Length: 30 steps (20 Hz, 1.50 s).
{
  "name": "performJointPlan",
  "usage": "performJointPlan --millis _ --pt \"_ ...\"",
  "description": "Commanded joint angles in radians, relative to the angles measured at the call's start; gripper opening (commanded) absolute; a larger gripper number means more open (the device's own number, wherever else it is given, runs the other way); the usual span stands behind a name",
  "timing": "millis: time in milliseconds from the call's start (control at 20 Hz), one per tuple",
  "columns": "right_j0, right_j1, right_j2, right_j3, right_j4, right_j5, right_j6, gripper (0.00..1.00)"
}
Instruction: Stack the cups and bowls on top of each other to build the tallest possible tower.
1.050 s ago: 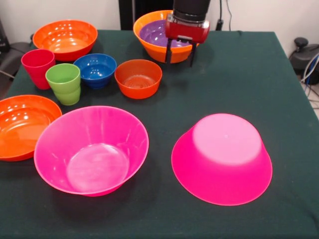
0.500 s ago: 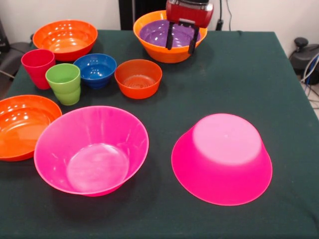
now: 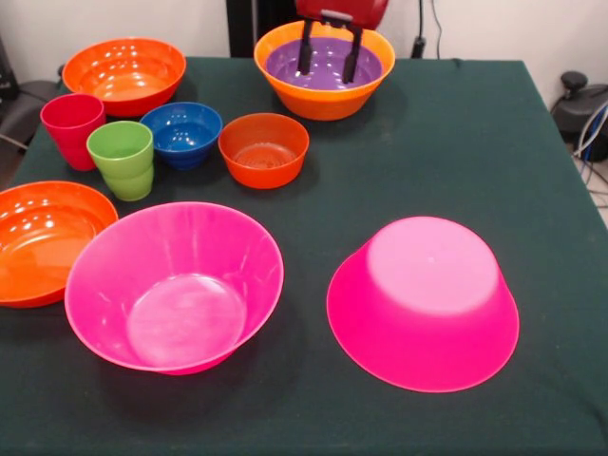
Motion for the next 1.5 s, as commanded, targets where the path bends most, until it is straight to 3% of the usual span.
performJointPlan --millis 50,300,550,1050,1500 --pt "-0.144 -0.04 0.14 0.109 -0.062 0.111 -0.078 1.0" --pt "-0.234 -0.068 0.176 0.128 -0.098 0.136 -0.129 1.0" --pt "-0.308 0.0 0.192 0.113 -0.173 0.101 -0.137 1.0" --pt "-0.346 0.108 0.172 0.079 -0.316 0.005 -0.077 1.0" --pt "-0.398 0.176 0.181 0.024 -0.417 -0.011 -0.078 1.0"
